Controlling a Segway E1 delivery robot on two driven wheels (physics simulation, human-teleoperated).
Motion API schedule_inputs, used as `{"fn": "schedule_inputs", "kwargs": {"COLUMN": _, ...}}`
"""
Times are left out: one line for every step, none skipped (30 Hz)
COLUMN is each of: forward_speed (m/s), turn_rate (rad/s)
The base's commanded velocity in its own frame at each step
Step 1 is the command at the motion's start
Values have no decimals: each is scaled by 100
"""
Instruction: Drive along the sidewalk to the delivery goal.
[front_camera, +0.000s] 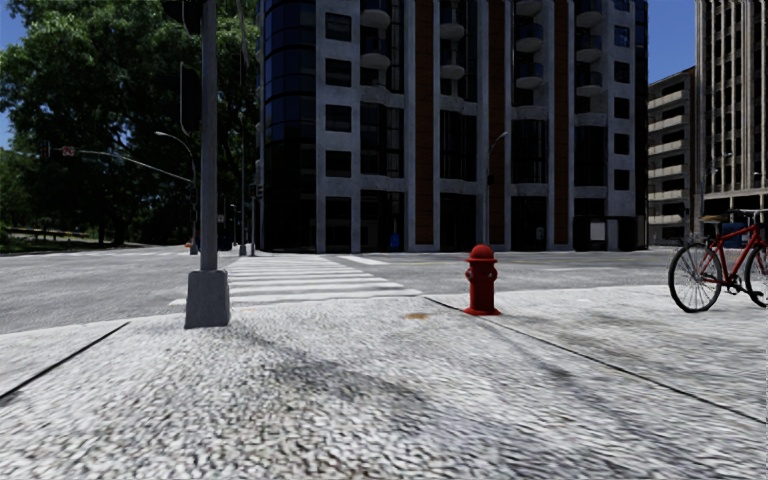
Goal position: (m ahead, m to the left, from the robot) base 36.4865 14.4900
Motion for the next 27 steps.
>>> {"fn": "schedule_inputs", "kwargs": {"forward_speed": 200, "turn_rate": 0}}
{"fn": "schedule_inputs", "kwargs": {"forward_speed": 200, "turn_rate": 0}}
{"fn": "schedule_inputs", "kwargs": {"forward_speed": 200, "turn_rate": 0}}
{"fn": "schedule_inputs", "kwargs": {"forward_speed": 200, "turn_rate": 0}}
{"fn": "schedule_inputs", "kwargs": {"forward_speed": 200, "turn_rate": 0}}
{"fn": "schedule_inputs", "kwargs": {"forward_speed": 200, "turn_rate": 0}}
{"fn": "schedule_inputs", "kwargs": {"forward_speed": 200, "turn_rate": 0}}
{"fn": "schedule_inputs", "kwargs": {"forward_speed": 200, "turn_rate": 0}}
{"fn": "schedule_inputs", "kwargs": {"forward_speed": 200, "turn_rate": 0}}
{"fn": "schedule_inputs", "kwargs": {"forward_speed": 200, "turn_rate": 0}}
{"fn": "schedule_inputs", "kwargs": {"forward_speed": 200, "turn_rate": 4}}
{"fn": "schedule_inputs", "kwargs": {"forward_speed": 200, "turn_rate": 14}}
{"fn": "schedule_inputs", "kwargs": {"forward_speed": 200, "turn_rate": 14}}
{"fn": "schedule_inputs", "kwargs": {"forward_speed": 200, "turn_rate": 20}}
{"fn": "schedule_inputs", "kwargs": {"forward_speed": 200, "turn_rate": 21}}
{"fn": "schedule_inputs", "kwargs": {"forward_speed": 200, "turn_rate": 21}}
{"fn": "schedule_inputs", "kwargs": {"forward_speed": 200, "turn_rate": 21}}
{"fn": "schedule_inputs", "kwargs": {"forward_speed": 200, "turn_rate": 21}}
{"fn": "schedule_inputs", "kwargs": {"forward_speed": 200, "turn_rate": 21}}
{"fn": "schedule_inputs", "kwargs": {"forward_speed": 200, "turn_rate": 21}}
{"fn": "schedule_inputs", "kwargs": {"forward_speed": 200, "turn_rate": 21}}
{"fn": "schedule_inputs", "kwargs": {"forward_speed": 200, "turn_rate": 21}}
{"fn": "schedule_inputs", "kwargs": {"forward_speed": 200, "turn_rate": 21}}
{"fn": "schedule_inputs", "kwargs": {"forward_speed": 200, "turn_rate": 21}}
{"fn": "schedule_inputs", "kwargs": {"forward_speed": 200, "turn_rate": 21}}
{"fn": "schedule_inputs", "kwargs": {"forward_speed": 200, "turn_rate": 21}}
{"fn": "schedule_inputs", "kwargs": {"forward_speed": 200, "turn_rate": 21}}
